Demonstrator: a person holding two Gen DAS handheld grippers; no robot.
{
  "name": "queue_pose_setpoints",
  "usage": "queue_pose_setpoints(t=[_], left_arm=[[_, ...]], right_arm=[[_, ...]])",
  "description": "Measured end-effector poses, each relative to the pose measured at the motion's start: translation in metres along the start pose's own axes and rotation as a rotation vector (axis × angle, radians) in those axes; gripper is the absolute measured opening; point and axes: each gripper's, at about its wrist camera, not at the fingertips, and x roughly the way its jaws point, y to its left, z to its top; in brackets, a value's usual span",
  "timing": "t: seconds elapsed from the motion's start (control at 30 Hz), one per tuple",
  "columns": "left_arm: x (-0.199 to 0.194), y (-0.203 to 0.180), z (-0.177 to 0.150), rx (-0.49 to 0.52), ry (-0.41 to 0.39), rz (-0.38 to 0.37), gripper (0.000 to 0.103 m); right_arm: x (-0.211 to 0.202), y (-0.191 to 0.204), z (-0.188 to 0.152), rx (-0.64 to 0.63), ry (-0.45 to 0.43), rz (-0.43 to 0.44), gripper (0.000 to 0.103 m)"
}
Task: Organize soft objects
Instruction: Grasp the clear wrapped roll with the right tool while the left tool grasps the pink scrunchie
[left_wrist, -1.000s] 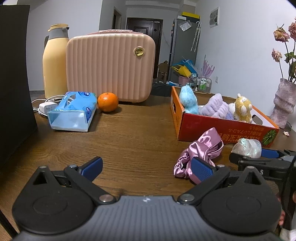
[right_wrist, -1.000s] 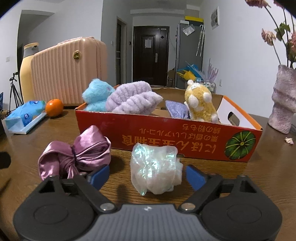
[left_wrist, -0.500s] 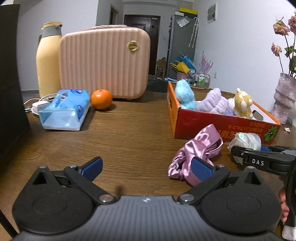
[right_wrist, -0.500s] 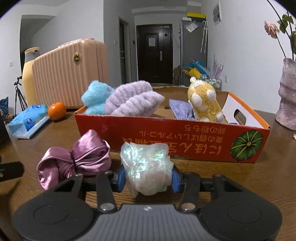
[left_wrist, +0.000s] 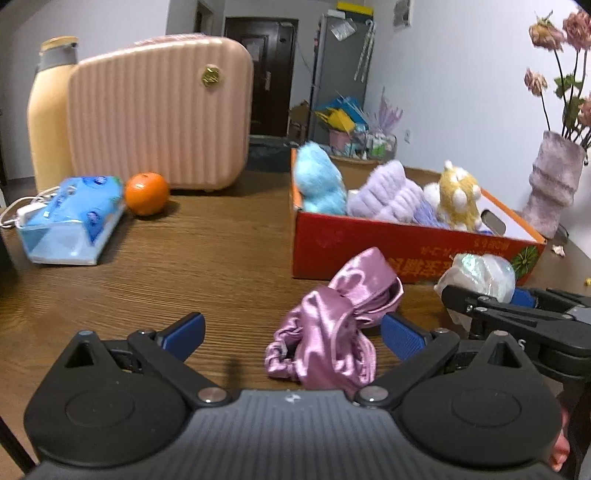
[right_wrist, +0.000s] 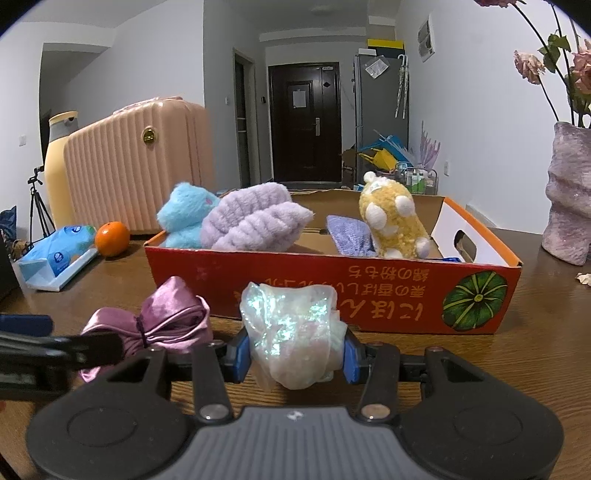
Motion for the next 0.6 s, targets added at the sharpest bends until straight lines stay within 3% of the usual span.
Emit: queue_pose_setpoints(t=[0.3, 0.6], left_arm=[[0.031, -0.016, 0.004, 0.016, 0.070, 0.008, 0.103], [0.046, -0.031, 0.004, 0.073, 0.075, 0.022, 0.103]], right_arm=[[-0.001, -0.014, 0.000, 0.018, -0.004, -0.019, 0.047], [-0.002, -0.021, -0.001, 0.024, -0.004, -0.028, 0.047]])
